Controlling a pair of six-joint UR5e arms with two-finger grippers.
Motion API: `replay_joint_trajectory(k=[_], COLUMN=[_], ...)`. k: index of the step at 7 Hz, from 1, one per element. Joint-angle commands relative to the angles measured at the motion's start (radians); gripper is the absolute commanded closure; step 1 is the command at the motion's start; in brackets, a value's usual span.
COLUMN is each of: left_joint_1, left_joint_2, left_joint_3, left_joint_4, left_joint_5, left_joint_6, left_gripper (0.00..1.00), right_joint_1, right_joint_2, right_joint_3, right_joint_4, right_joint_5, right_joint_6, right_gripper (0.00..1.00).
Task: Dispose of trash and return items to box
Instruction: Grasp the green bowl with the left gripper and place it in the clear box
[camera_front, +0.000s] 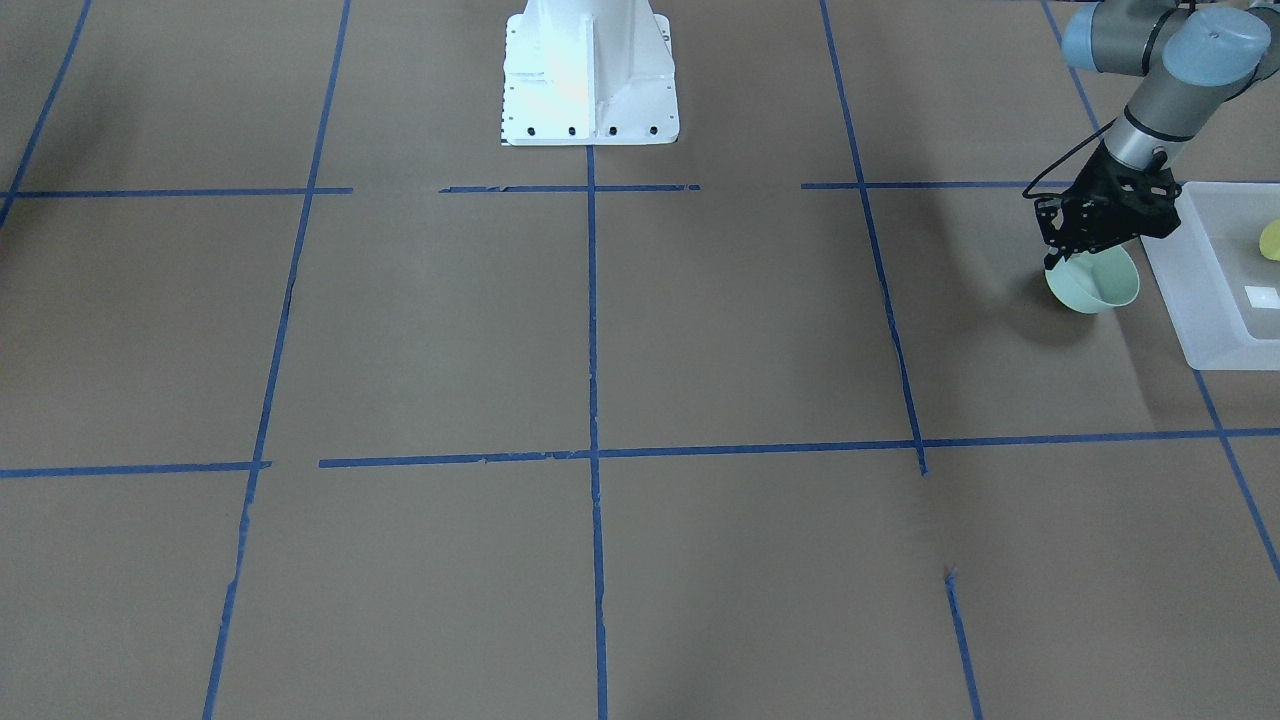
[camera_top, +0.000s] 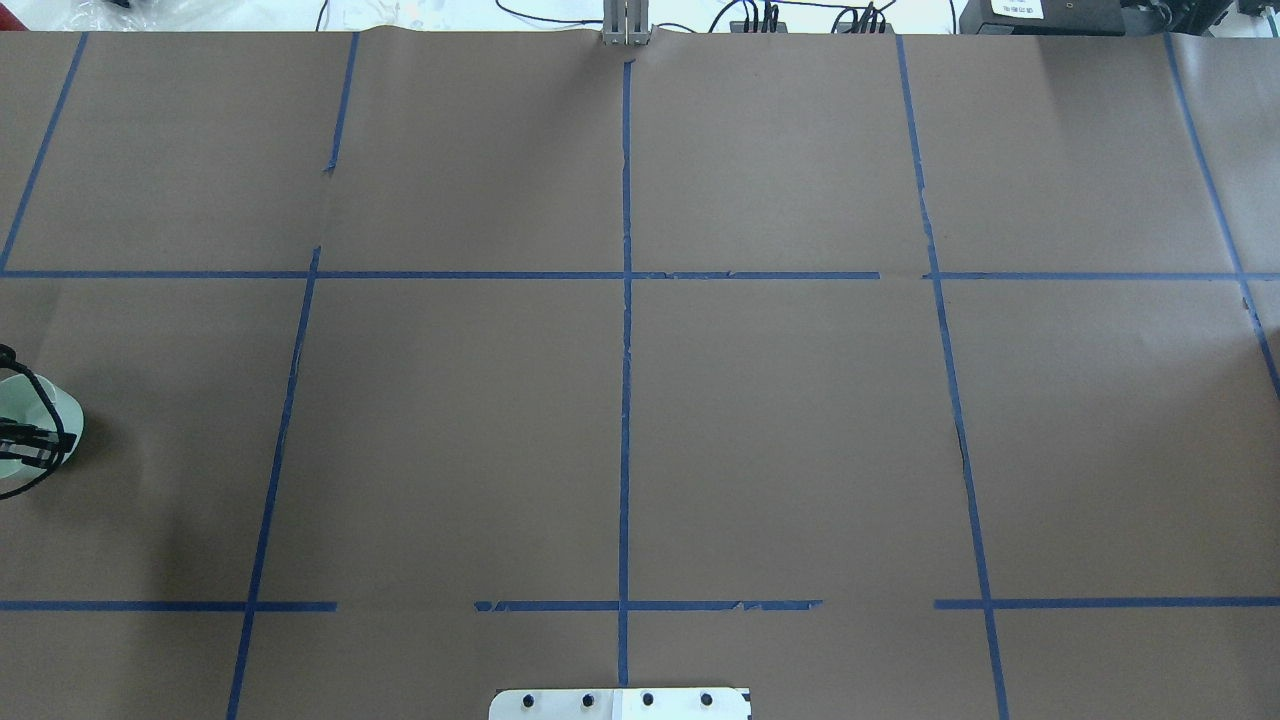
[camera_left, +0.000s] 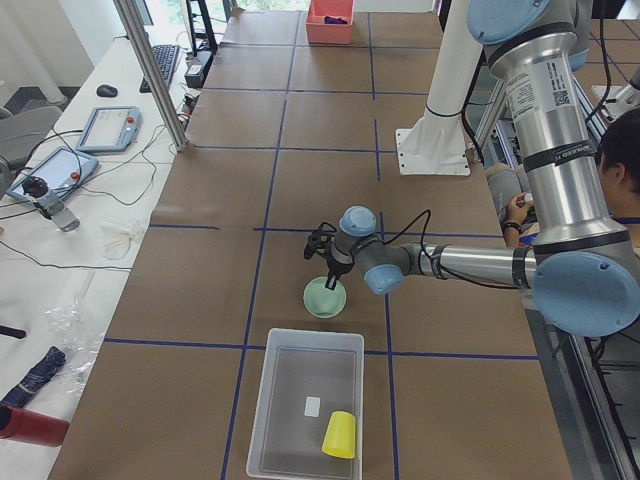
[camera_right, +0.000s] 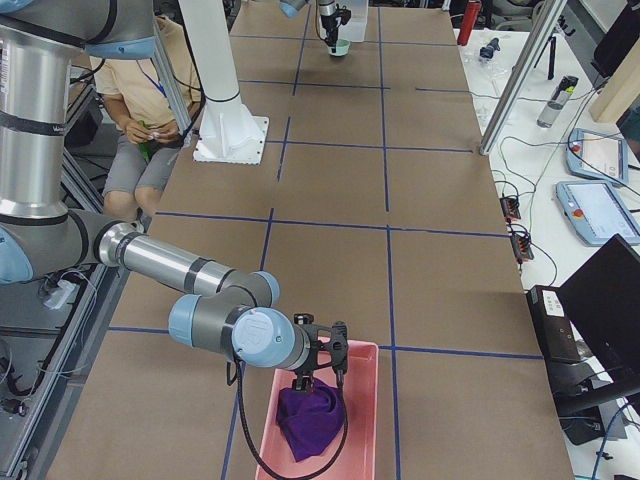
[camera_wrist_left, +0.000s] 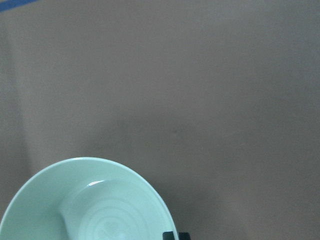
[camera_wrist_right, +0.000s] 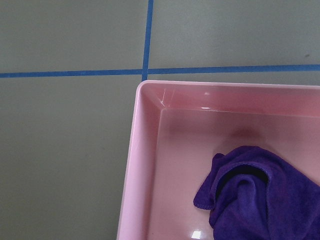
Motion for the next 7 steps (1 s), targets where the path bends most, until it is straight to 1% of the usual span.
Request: replay_joint_trajectory(k=[1,2,3,4,5,6,7], left_joint_1=[-0.176,-0.306,-0.404,-0.489,-0.496,-0.496,-0.494], left_joint_2=[0.025,0.026,0.020,0.005,0.009,0.009,0.006], left_joint_3=[-0.069,-0.051,0.018,0.091,0.145,0.207,0.266], left_joint_4=[0.001,0.002,0.002,0.002,0.001,0.001,-0.004], left_joint_5=[0.011,0.011,0.003,-0.001,-0.021,-0.102,-0.156], left_joint_6=[0.095,0.295,0.518,0.651,0.672,0.671,0.665], left_gripper=[1.00,1.00,1.00,1.00,1.00,1.00,1.00], right_joint_1=[0.000,0.000,-0.002,-0.002,-0.002,-0.002,-0.002], right_joint_2=[-0.008,-0.013,-0.019,-0.021,-0.021,-0.021,-0.021], right_joint_3=[-0.003,-0.003,-0.003,-0.006,-0.009,-0.009,-0.009], right_joint_4=[0.000,0.000,0.000,0.000,0.000,0.000,0.000], right_joint_5=[0.005,0.007,0.007,0.022,0.031,0.031,0.031], right_joint_6=[-0.001,-0.001,-0.001,-0.001,-0.001,-0.001,-0.001], right_gripper=[0.00,0.00,0.00,0.00,0.00,0.00,0.00])
